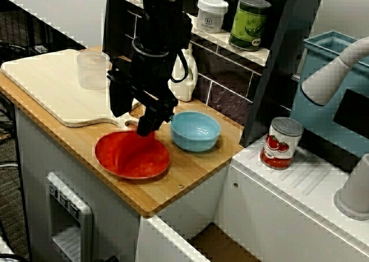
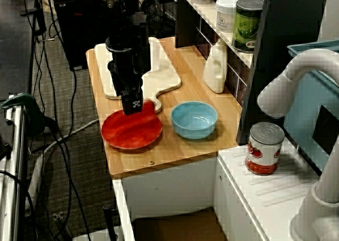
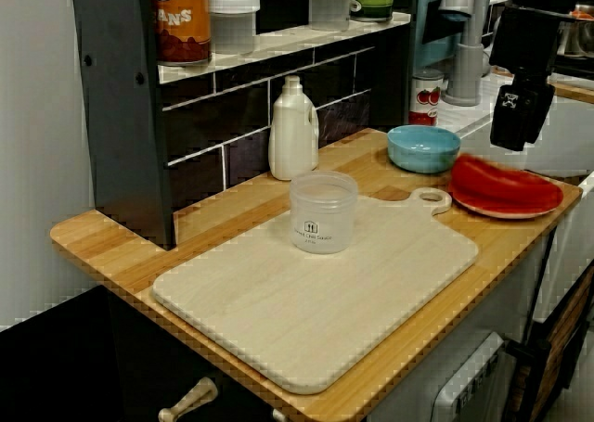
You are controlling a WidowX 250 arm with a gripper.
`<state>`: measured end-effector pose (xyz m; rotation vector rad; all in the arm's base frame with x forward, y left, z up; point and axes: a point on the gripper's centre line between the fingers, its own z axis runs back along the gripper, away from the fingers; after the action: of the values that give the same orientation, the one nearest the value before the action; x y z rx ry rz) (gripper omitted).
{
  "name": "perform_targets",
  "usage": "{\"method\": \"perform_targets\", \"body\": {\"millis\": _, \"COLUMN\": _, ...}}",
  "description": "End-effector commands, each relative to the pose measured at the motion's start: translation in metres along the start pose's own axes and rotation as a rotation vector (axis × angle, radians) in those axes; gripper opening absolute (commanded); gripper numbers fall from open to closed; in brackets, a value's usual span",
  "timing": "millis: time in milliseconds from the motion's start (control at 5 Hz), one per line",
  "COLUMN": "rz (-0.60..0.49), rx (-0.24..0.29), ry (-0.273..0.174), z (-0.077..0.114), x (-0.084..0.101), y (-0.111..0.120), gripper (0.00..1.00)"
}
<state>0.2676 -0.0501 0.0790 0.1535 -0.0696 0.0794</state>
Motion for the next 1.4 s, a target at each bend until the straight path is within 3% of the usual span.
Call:
{"method": "perform_targets", "body": {"millis": 0, "rz": -0.002, "rx": -0.006, "ry": -0.033, "z": 0.008, "x": 0.004, "y": 0.011, "gripper": 1.0}}
{"method": "perform_targets", "body": {"millis": 600, "rz": -0.013, "rx": -0.021, "ry": -0.033, "z": 0.016, "x": -0.003, "y": 0.013, "gripper": 1.0}}
{"method": "perform_targets", "body": {"millis": 800, "rz": -0.001, "rx": -0.069, "ry": -0.038, "z": 0.031, "x": -0.014, "y": 0.02, "gripper": 1.0}}
{"method": "perform_targets", "body": {"millis": 1000, "rz": -0.01, "rx": -0.135, "ry": -0.034, "z": 0.05, "x": -0.023, "y": 0.019, "gripper": 0.94}}
{"method": "perform_targets", "body": {"millis": 1200, "rz": -0.022, "rx": -0.153, "ry": -0.055, "z": 0.061, "x": -0.027, "y": 0.013, "gripper": 0.0}}
